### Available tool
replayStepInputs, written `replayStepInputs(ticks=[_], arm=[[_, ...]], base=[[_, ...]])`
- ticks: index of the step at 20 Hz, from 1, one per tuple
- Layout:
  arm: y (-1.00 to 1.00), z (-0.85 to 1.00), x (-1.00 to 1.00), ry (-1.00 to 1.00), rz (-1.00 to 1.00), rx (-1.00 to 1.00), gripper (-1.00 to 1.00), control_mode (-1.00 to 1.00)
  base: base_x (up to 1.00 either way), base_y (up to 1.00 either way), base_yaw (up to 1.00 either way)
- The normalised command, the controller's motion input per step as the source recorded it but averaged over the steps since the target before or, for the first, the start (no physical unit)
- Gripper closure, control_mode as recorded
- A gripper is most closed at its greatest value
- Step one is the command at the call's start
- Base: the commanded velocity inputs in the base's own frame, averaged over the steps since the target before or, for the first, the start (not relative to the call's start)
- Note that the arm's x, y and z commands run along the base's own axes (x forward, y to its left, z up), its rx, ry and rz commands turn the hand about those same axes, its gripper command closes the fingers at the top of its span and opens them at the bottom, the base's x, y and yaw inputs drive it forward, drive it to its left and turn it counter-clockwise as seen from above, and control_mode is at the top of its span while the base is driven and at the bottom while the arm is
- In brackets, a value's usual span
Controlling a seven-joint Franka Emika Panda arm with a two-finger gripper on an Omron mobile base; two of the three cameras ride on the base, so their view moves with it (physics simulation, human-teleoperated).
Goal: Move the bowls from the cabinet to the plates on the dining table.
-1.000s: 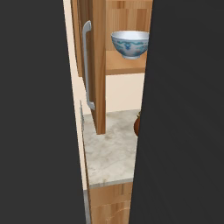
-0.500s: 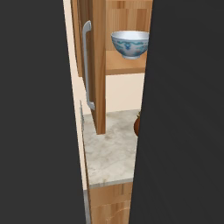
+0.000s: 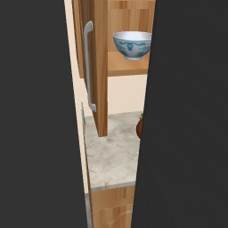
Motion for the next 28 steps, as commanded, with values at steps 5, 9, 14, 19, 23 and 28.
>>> replayStepInputs(ticks=[5,9,14,19,23,28], arm=[[0.67,0.0,-0.02,0.05,0.0,-0.12,1.0,-1.0],[0.35,0.0,-0.05,0.04,0.0,-0.01,1.0,-1.0],[0.33,-0.01,0.0,0.09,0.0,-0.01,-1.0,-1.0],[0.22,0.0,0.0,0.08,0.0,-0.02,-1.0,-1.0],[0.03,-0.34,-0.54,-0.02,0.01,-0.04,-1.0,-1.0],[0.28,-0.94,-0.93,-0.17,0.01,-0.17,-1.0,-1.0]], base=[[0.0,0.0,0.0],[0.0,0.0,0.0],[0.0,0.0,0.0],[0.0,0.0,0.0],[0.0,0.0,0.0],[0.0,0.0,0.0]])
